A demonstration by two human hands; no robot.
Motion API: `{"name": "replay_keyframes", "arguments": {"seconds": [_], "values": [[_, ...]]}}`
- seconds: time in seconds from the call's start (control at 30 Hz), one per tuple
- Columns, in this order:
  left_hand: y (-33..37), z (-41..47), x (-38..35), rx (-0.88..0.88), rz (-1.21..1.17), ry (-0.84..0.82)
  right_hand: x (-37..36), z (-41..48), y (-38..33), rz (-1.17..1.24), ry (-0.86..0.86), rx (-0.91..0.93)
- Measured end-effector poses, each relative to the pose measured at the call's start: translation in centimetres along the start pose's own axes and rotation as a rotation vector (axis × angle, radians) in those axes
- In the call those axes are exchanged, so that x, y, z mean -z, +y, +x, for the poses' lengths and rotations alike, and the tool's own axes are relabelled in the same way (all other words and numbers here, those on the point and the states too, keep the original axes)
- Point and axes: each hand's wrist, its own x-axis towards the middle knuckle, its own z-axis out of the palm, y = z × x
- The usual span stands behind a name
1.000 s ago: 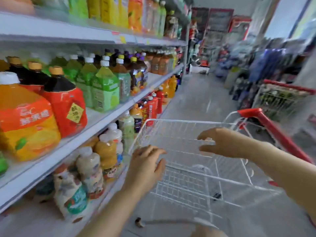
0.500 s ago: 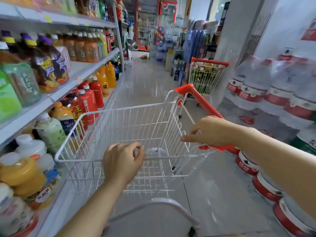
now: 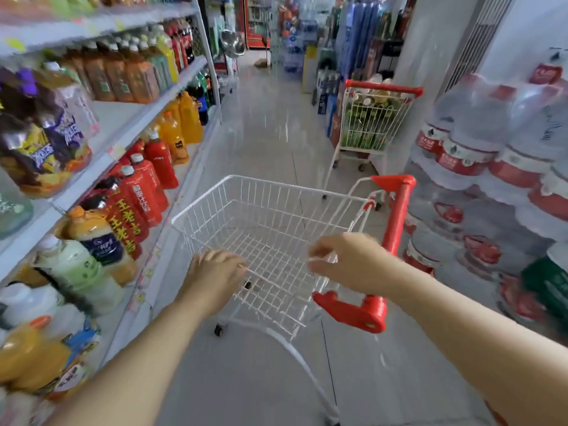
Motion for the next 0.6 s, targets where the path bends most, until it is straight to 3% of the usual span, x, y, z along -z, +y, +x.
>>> {"name": "replay_keyframes", "arguments": {"seconds": [0.1, 0.17, 0.23, 0.33, 0.43, 0.5, 0.57, 0.6], "values": [[2.2, -0.3, 1.0, 0.016, -0.022, -0.121, 2.2, -1.0, 4.4, -0.158, 0.063, -0.300], [3.5, -0.6, 1.5, 0.047, -0.076, -0.181, 1.6, -2.9, 5.9, 0.096, 0.057, -0.441], [4.7, -1.3, 1.9, 0.079, -0.115, -0.265, 0.4, -5.4, 5.8, 0.333, 0.183, -0.484], [6.9, -3.8, 2.7, 0.104, -0.179, -0.374, -0.9, -9.1, 5.1, 0.528, 0.347, -0.577], [9.5, -7.5, 4.0, 0.125, -0.285, -0.439, -1.0, -13.7, 4.4, 0.774, 0.383, -0.786], [10.8, -10.3, 4.4, 0.317, -0.516, -0.326, -1.2, -17.5, 3.9, 0.799, 0.379, -0.883], [12.2, -13.0, 4.9, 0.663, -0.760, -0.215, -1.7, -21.5, 3.0, 0.763, 0.403, -0.971], [13.1, -14.3, 5.1, 0.813, -0.879, -0.244, -2.1, -23.6, 2.5, 0.754, 0.419, -1.020]]}}
